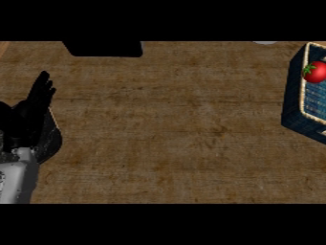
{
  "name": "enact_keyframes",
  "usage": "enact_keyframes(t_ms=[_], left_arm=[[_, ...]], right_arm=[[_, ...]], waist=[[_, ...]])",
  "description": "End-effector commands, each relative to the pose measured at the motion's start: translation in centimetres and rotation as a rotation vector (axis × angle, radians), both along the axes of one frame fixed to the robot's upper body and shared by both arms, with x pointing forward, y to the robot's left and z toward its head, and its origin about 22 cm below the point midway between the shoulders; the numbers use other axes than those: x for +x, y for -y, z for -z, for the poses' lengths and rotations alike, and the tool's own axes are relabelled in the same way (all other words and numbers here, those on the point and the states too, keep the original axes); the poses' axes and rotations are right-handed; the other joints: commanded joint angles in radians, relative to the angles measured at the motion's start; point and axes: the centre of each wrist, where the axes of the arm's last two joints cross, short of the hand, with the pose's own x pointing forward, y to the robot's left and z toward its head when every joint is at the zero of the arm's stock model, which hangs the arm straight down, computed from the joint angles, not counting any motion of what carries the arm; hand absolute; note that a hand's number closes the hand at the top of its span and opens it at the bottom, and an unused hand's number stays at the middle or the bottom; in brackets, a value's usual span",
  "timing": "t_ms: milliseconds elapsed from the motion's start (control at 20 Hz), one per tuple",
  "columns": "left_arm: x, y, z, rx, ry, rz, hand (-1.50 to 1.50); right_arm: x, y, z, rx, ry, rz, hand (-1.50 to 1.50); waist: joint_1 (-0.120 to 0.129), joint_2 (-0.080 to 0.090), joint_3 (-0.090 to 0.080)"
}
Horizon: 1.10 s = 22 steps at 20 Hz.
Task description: Pick the tomato from the placemat and place it in the basket
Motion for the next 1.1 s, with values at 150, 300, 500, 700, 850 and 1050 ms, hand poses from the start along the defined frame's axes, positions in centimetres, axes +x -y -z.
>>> enact_keyframes(t_ms=[150, 300, 500, 700, 850, 1050], left_arm=[[-0.6, -0.6, -0.1, -0.014, -0.004, -0.004, 0.0], [-0.8, -1.4, -1.0, -0.001, 0.006, -0.007, 0.0], [-1.3, 0.7, 1.4, 0.011, -0.009, -0.001, 0.0], [-0.9, 1.1, 0.8, 0.002, 0.003, -0.013, 0.0], [-1.4, 1.2, 1.0, -0.034, 0.014, 0.003, 0.0], [-0.5, 0.1, -0.8, -0.027, 0.006, -0.004, 0.0]], right_arm=[[-0.6, 2.0, -4.3, 0.325, 0.194, 0.093, -1.5], [-1.9, 4.0, -4.7, 0.404, 0.205, 0.152, -1.5], [-5.4, 8.4, -5.3, 0.523, 0.245, 0.209, -1.5], [-10.2, 13.0, -5.0, 0.586, 0.244, 0.228, -1.5], [-12.4, 14.5, -3.4, 0.577, 0.224, 0.221, -1.5], [-15.4, 16.5, -2.7, 0.612, 0.268, 0.172, -1.5]], waist=[[-0.003, -0.005, 0.0], [-0.011, -0.007, -0.001], [-0.015, -0.003, 0.0], [-0.016, -0.001, 0.001], [-0.005, 0.001, 0.001], [-0.008, 0.0, 0.001]])
